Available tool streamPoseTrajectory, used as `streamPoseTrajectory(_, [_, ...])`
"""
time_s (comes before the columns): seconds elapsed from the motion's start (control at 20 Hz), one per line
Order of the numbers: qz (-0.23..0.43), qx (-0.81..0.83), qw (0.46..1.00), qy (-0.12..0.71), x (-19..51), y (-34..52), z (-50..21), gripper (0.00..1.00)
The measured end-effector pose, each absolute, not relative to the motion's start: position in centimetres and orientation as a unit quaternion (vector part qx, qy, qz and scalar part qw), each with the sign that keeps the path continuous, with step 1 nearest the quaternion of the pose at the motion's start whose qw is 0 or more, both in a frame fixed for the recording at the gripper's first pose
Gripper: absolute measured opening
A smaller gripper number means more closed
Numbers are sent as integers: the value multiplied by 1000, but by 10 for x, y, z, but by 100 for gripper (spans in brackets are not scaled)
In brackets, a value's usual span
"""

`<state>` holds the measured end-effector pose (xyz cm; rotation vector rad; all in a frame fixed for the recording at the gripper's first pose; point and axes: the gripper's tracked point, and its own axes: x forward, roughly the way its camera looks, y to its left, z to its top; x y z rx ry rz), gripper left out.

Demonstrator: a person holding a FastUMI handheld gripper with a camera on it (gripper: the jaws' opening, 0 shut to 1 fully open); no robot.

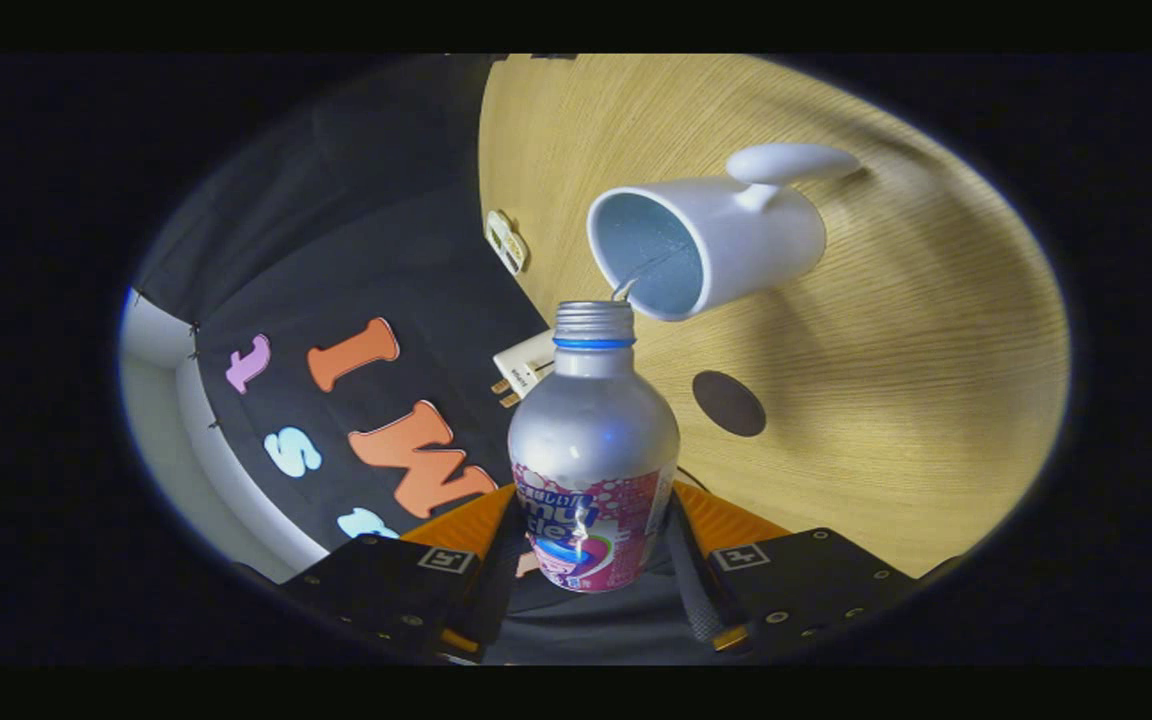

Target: Take the bottle from table, then pour the juice into the cup, finally place the bottle on the coaster

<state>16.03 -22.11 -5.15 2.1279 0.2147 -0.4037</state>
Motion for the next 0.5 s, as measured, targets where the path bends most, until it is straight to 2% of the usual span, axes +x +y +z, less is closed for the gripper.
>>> streamPoseTrajectory(0.5, [-158,879,445,74,159,-224,-46,71])
